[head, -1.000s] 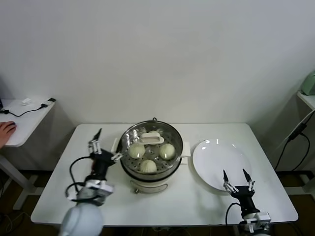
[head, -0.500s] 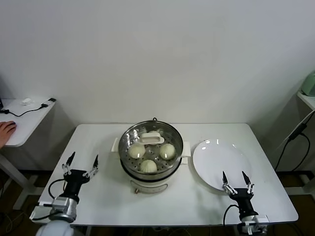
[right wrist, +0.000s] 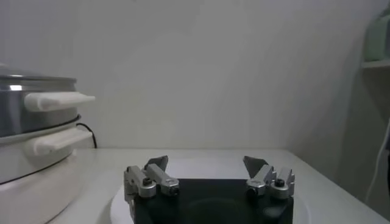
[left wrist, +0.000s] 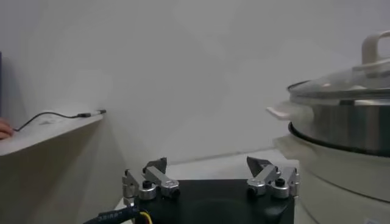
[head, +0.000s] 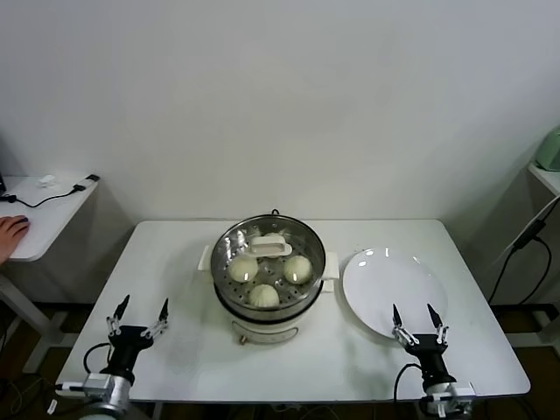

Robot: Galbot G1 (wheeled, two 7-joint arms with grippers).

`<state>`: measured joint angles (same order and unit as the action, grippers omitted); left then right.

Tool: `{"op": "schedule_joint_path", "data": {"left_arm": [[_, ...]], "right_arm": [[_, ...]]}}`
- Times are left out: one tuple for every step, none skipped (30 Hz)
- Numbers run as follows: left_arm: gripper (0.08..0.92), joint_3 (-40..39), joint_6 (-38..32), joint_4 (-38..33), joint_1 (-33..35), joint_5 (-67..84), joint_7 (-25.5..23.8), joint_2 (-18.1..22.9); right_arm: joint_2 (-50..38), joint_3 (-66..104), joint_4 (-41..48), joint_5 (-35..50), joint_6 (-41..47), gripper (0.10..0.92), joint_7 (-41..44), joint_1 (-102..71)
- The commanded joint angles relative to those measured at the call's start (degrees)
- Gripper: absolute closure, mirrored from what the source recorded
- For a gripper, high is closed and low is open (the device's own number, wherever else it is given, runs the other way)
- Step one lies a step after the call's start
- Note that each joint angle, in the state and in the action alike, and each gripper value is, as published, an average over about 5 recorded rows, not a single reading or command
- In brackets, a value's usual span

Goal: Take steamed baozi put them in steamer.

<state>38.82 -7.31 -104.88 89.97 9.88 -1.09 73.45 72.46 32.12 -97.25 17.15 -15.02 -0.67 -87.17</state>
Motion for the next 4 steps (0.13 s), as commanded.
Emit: {"op": "schedule_joint_path", "data": {"left_arm": [[0.177,0.1,-1.7,1.2,0.8,2.1,-0.4,0.2],[0.177,0.0,-1.7,1.1,0.8,2.1,-0.4,0.3],[0.177,0.0,-1.7,1.0,0.8,2.1,-0.4,0.3],[0.177,-0.1,-1.7,1.0,0.8,2.1,-0.5,0.4]], "right_arm": [[0.0,-0.2,-0.1,0.0,0.1,0.203,-0.1,0.1],[0.0,-0.2,-0.1,0.0,0.1,0.203,-0.1,0.1],[0.0,-0.2,-0.1,0.0,0.1,0.203,-0.1,0.1],[0.0,-0.2,-0.1,0.0,0.1,0.203,-0.1,0.1]]}}
